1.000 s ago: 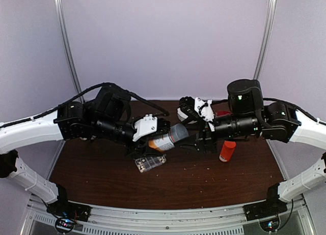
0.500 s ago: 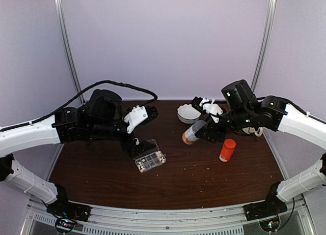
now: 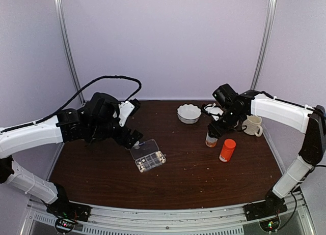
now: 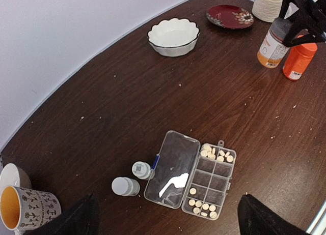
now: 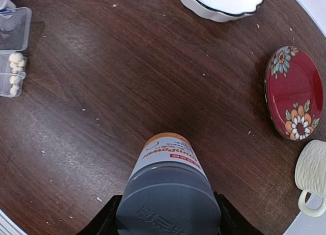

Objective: Sort the pills into containers
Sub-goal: Place the pill bottle at the center of the board.

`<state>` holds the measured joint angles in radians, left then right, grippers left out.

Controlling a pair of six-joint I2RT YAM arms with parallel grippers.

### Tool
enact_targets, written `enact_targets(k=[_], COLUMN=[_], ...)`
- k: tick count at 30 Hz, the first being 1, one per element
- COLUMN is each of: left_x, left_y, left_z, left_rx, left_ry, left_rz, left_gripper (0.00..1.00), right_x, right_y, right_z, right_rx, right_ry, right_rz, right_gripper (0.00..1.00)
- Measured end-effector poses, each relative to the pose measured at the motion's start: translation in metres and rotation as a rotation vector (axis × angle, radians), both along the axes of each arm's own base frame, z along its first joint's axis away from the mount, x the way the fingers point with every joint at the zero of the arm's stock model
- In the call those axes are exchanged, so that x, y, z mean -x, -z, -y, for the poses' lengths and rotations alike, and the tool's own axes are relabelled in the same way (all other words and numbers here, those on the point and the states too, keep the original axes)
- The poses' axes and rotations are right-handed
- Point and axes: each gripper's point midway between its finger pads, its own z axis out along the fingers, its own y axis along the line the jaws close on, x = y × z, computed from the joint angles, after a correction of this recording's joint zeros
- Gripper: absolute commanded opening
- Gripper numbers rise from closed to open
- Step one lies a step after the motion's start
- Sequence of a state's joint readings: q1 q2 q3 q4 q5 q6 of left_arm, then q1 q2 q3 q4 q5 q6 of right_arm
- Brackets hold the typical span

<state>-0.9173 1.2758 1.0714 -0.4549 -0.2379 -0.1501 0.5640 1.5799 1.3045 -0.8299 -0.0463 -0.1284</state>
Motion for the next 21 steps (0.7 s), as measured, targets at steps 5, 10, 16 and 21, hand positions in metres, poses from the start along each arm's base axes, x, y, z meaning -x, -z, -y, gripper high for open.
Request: enact_targets(k=[5, 10, 16, 21], left_x=[-0.001, -0.003, -0.003, 0.002], left_y=[0.011, 0.013, 0.020, 0.031], left_z=[-0.009, -0.013, -0.017, -0.023], left_rx=[-0.036, -0.038, -0.041, -0.053], left_ry=[-0.035, -0.062, -0.076, -0.085], left_rz=[-0.010, -0.008, -0.022, -0.039], left_gripper=[0.97, 0.98, 0.98, 0.98], right_x=[-0.017, -0.023, -0.029, -0.036], right_y=[0.021, 0.031, 0.034, 0.032], right_z=[0.023, 0.032, 0.030, 0.031], right_rx=[0.030, 0.036, 0.023, 0.005], right_ry=[0.083, 0.130, 0.154, 0.180], right_rz=[-0.055, -0.079, -0.067, -0.043], right_gripper=[0.32, 0.52, 0.81, 1.00])
